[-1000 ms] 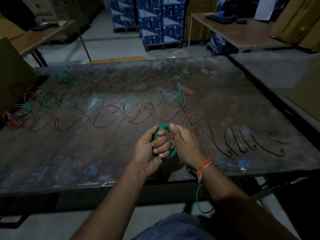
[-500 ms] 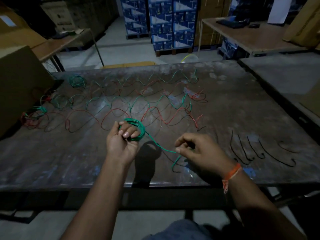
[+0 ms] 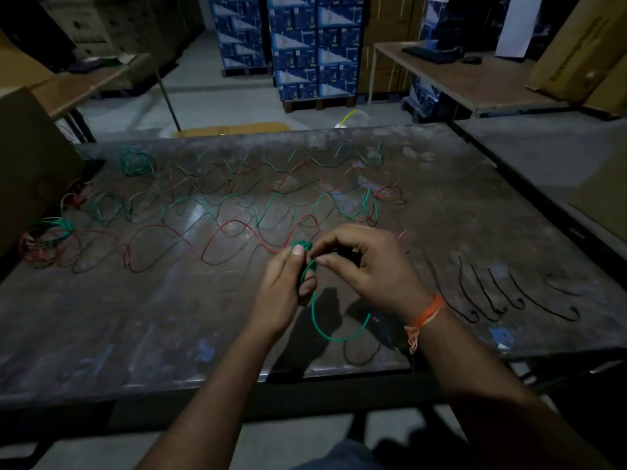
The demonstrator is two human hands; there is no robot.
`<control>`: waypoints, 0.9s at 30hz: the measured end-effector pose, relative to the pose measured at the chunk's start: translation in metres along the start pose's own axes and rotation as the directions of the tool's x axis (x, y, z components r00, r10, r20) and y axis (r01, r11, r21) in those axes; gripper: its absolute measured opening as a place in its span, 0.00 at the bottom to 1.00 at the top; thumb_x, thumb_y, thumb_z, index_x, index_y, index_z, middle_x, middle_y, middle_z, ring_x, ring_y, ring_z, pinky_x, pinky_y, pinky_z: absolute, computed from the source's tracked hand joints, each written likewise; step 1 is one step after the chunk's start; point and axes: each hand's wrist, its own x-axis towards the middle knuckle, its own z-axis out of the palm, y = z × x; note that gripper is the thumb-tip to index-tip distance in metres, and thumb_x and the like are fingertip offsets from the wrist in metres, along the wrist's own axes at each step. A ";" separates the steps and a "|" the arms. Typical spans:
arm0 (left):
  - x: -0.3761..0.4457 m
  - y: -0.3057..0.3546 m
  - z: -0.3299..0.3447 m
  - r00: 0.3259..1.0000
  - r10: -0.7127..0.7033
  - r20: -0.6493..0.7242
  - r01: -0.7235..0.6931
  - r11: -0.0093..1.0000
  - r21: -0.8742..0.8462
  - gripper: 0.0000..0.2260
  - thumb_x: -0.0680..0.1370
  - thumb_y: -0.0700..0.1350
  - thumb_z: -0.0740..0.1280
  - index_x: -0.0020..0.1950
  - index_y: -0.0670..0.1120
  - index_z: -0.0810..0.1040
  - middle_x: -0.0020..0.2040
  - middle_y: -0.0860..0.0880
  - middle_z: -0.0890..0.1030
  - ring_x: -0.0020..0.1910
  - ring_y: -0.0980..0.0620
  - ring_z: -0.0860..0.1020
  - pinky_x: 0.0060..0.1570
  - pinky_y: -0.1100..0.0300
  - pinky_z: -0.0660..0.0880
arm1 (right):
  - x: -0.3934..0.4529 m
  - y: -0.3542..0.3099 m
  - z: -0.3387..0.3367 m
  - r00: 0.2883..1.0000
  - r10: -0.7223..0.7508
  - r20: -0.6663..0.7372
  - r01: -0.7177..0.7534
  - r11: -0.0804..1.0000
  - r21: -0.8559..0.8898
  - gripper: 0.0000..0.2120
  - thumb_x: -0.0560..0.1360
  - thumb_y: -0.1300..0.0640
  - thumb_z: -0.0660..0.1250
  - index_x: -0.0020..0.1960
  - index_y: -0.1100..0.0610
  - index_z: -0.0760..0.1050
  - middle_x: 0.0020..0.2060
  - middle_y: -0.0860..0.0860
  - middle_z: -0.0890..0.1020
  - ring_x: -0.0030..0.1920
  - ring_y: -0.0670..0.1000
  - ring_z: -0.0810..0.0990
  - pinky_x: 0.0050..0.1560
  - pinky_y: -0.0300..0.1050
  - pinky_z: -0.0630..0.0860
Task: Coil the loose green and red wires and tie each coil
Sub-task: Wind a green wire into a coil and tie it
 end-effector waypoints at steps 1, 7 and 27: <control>0.000 0.000 -0.005 0.999 -0.011 0.031 0.012 1.000 -0.017 0.19 0.86 0.50 0.53 0.47 0.37 0.70 0.27 0.49 0.63 0.25 0.54 0.61 0.26 0.64 0.61 | 0.003 0.001 0.003 1.000 0.008 -0.023 -0.008 1.000 0.000 0.05 0.75 0.65 0.74 0.49 0.57 0.84 0.43 0.47 0.85 0.46 0.47 0.83 0.47 0.48 0.79; -0.002 0.005 -0.037 0.969 -0.111 0.221 0.144 0.979 -0.141 0.16 0.83 0.53 0.56 0.41 0.45 0.71 0.27 0.50 0.62 0.25 0.54 0.57 0.26 0.63 0.55 | 0.014 0.009 0.026 0.976 0.179 -0.128 -0.163 0.979 0.125 0.08 0.75 0.65 0.74 0.48 0.52 0.84 0.42 0.44 0.85 0.45 0.43 0.84 0.47 0.37 0.77; 0.018 -0.006 -0.099 0.965 -0.262 0.030 0.180 0.571 -0.801 0.11 0.83 0.51 0.55 0.44 0.47 0.69 0.30 0.53 0.72 0.28 0.56 0.72 0.33 0.64 0.74 | -0.031 -0.026 0.116 0.966 0.200 0.162 -0.172 0.970 -0.170 0.03 0.77 0.55 0.70 0.50 0.52 0.81 0.36 0.44 0.77 0.35 0.44 0.75 0.38 0.37 0.71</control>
